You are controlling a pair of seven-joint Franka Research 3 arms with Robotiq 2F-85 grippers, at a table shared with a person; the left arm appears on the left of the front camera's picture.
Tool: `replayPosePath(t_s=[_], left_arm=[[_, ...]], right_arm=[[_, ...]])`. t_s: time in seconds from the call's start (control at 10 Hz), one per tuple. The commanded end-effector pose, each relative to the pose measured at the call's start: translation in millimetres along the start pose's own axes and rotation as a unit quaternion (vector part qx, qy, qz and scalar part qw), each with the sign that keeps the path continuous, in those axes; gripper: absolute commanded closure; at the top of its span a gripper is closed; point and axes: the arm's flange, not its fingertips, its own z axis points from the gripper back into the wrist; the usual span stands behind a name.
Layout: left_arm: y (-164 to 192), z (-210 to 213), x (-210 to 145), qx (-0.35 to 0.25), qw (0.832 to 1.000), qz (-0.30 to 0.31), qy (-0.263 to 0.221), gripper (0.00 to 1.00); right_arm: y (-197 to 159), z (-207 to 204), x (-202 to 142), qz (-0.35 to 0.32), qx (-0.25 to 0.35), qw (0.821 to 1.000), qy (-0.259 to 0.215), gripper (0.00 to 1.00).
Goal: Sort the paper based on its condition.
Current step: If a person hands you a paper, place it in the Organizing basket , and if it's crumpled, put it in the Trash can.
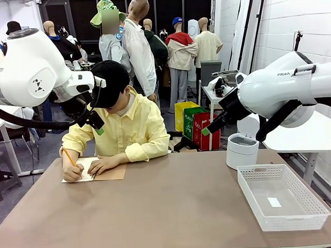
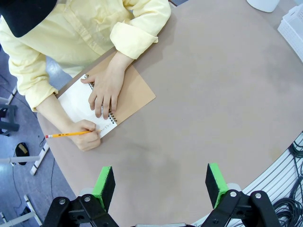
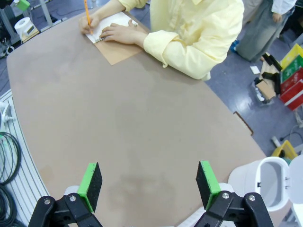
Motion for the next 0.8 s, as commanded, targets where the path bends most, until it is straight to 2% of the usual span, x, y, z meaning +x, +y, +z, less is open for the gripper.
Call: replayPosePath(t_s=[0.0,0.7], left_arm=[[1.2,2.0,0.4,0.002,1.0,-0.001,-0.002,0.0],[1.2,2.0,0.4,0.002,1.0,-0.001,-0.002,0.0]], right_arm=[[-0.4,-0.2,0.0,-0.002,0.007,1.0,-0.001,0.0],[-0.4,-0.2,0.0,-0.002,0.007,1.0,-0.001,0.0]])
